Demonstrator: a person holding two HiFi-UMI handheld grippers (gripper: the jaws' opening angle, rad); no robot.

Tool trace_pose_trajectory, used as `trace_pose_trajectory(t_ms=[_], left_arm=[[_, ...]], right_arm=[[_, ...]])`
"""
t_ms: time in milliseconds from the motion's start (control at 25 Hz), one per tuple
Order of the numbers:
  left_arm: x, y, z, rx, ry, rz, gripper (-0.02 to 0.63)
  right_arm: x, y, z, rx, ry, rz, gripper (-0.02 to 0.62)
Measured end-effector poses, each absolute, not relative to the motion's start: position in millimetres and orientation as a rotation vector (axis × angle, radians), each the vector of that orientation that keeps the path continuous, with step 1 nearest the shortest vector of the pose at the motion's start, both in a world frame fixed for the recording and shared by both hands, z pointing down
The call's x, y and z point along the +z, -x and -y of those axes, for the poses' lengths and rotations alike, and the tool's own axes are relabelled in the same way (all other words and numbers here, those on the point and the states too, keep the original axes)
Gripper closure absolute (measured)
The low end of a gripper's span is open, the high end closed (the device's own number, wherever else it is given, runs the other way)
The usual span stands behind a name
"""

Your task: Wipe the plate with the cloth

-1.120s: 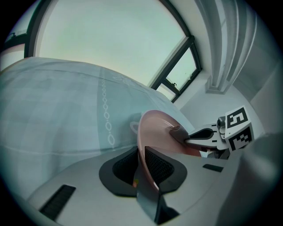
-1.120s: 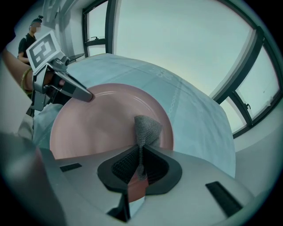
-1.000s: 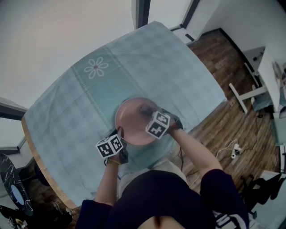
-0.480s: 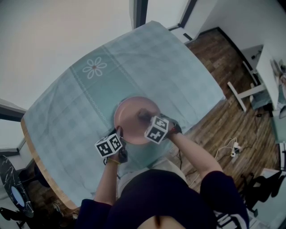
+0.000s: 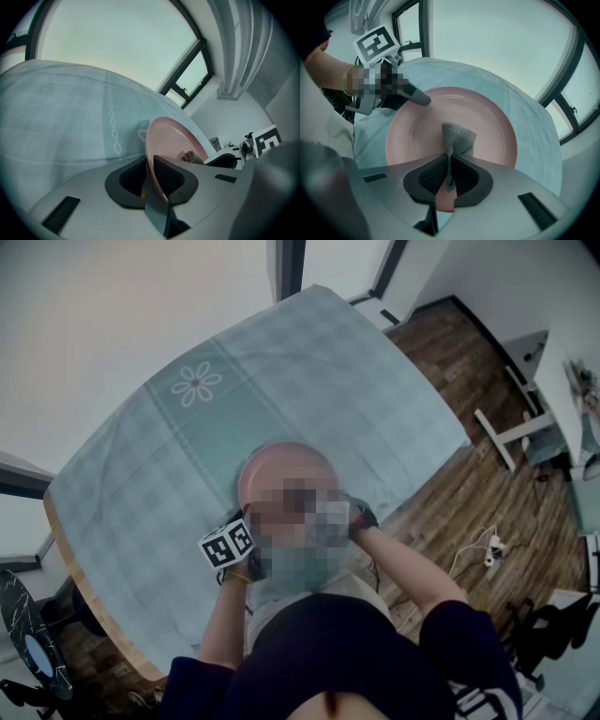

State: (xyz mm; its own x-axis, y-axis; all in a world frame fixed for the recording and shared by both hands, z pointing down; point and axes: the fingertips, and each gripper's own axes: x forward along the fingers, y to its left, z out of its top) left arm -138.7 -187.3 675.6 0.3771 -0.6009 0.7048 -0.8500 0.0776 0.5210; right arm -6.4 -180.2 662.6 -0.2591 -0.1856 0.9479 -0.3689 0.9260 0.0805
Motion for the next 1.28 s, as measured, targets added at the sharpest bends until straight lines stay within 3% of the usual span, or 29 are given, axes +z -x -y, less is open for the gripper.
trace_pose_trajectory(t_ms=[1280], left_arm=[[676, 139, 185, 0.299, -1.612, 1.331, 0.545]], right_arm=[[657, 45, 116, 0.232, -0.239, 1.888, 0.563]])
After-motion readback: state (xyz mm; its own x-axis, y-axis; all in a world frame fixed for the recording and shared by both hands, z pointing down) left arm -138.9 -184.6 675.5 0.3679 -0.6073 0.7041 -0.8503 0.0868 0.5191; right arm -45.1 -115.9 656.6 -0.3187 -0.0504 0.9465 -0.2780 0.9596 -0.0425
